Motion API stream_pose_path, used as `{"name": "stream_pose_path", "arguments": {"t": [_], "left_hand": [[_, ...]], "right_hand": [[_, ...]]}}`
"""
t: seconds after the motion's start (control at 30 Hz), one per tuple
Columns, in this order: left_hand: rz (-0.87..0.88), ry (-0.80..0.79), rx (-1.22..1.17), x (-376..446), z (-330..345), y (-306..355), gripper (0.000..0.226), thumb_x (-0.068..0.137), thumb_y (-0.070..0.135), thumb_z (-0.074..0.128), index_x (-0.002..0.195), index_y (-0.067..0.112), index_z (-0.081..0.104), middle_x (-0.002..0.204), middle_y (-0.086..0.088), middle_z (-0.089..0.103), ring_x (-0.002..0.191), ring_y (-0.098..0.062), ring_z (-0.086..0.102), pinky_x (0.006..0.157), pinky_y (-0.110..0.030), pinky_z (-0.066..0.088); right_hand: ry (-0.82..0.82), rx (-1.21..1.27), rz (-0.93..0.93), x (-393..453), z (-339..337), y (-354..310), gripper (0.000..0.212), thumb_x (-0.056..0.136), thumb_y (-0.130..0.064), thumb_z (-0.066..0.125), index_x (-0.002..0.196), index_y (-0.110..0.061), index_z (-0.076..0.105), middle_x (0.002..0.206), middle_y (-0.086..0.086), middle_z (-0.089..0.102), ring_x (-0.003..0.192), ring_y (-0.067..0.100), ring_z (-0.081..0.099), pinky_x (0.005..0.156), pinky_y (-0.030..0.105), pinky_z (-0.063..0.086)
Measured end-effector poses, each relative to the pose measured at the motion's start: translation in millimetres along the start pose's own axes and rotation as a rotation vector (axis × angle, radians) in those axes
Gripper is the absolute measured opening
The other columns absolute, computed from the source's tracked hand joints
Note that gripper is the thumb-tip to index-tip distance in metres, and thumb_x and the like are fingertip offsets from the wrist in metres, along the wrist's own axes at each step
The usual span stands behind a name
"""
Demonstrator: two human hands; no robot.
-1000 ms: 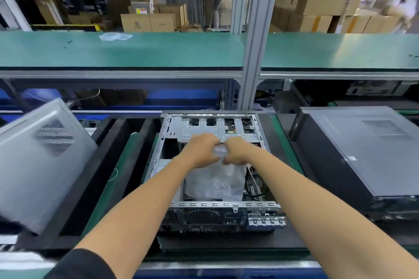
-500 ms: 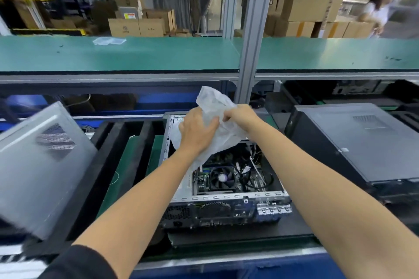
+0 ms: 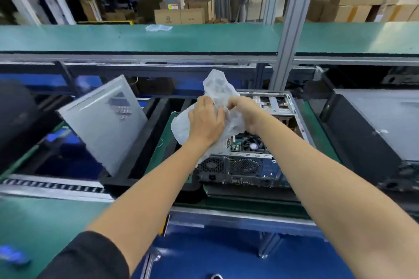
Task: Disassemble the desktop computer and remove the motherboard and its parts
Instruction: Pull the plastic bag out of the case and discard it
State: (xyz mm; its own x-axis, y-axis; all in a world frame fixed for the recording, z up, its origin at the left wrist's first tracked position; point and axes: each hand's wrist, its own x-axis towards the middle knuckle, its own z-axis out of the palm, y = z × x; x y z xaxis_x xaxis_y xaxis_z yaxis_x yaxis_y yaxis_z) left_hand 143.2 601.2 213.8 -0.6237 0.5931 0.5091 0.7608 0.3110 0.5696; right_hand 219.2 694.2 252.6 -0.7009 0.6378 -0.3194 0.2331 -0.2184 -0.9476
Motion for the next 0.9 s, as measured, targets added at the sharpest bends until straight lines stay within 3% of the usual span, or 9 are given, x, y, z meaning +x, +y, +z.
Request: {"name": "stream_pose_path", "arguments": {"t": [0.13,0.27,0.47,0.67,0.83,0.9], "left_hand": [[-0.008,0.022,0.115,-38.9,-21.3,-19.9,0.024,0.093,0.021,0.050,0.094,-0.003,0.051,0.107,-0.017,0.047,0.085,-0.031,0.047,0.074,-0.042,0.037],[-0.021,0.060,0.166,-74.1,-46.4,-41.2,0.010,0.089,0.008,0.049,0.089,-0.001,0.051,0.097,-0.018,0.050,0.079,-0.033,0.047,0.069,-0.040,0.034],[-0.082,0.027,0.272,-100.3,-86.8,-93.9,0.014,0.088,0.010,0.051,0.094,-0.003,0.053,0.098,-0.018,0.051,0.084,-0.033,0.048,0.072,-0.041,0.033],[-0.142,-0.006,0.286,-124.2,-138.1,-153.8,0.017,0.087,0.009,0.053,0.097,-0.005,0.055,0.103,-0.023,0.053,0.091,-0.038,0.049,0.078,-0.048,0.039],[-0.238,-0.006,0.243,-146.9,-176.4,-205.4,0.016,0.091,0.018,0.052,0.087,0.003,0.049,0.091,-0.017,0.054,0.079,-0.035,0.050,0.061,-0.038,0.034],[-0.285,-0.002,0.226,-153.6,-188.4,-222.8,0.020,0.091,0.024,0.054,0.086,0.009,0.043,0.087,-0.015,0.055,0.075,-0.033,0.049,0.060,-0.036,0.032]], "right_hand": [[-0.055,-0.112,-0.007,-17.1,26.6,27.5,0.013,0.078,-0.007,0.050,0.068,-0.013,0.043,0.084,0.004,0.045,0.072,0.020,0.044,0.057,0.025,0.041],[-0.130,-0.136,0.048,-24.6,68.0,52.1,0.006,0.078,-0.010,0.051,0.077,-0.013,0.046,0.092,0.010,0.047,0.085,0.024,0.045,0.072,0.035,0.040],[-0.207,-0.088,0.128,-28.2,137.3,80.6,0.014,0.079,-0.011,0.049,0.068,-0.017,0.043,0.062,0.002,0.045,0.060,0.019,0.042,0.056,0.030,0.036],[-0.347,-0.121,0.234,-31.9,216.1,102.6,0.009,0.085,-0.017,0.049,0.079,-0.013,0.052,0.059,0.005,0.055,0.052,0.021,0.054,0.057,0.029,0.044],[-0.479,-0.134,0.299,-39.0,278.4,121.4,0.017,0.091,-0.016,0.041,0.080,-0.013,0.054,0.062,0.004,0.060,0.060,0.021,0.059,0.063,0.030,0.050],[-0.484,-0.139,0.312,-38.0,301.5,129.4,0.016,0.091,-0.012,0.039,0.093,-0.010,0.055,0.071,0.007,0.063,0.066,0.023,0.062,0.072,0.037,0.057]]}}
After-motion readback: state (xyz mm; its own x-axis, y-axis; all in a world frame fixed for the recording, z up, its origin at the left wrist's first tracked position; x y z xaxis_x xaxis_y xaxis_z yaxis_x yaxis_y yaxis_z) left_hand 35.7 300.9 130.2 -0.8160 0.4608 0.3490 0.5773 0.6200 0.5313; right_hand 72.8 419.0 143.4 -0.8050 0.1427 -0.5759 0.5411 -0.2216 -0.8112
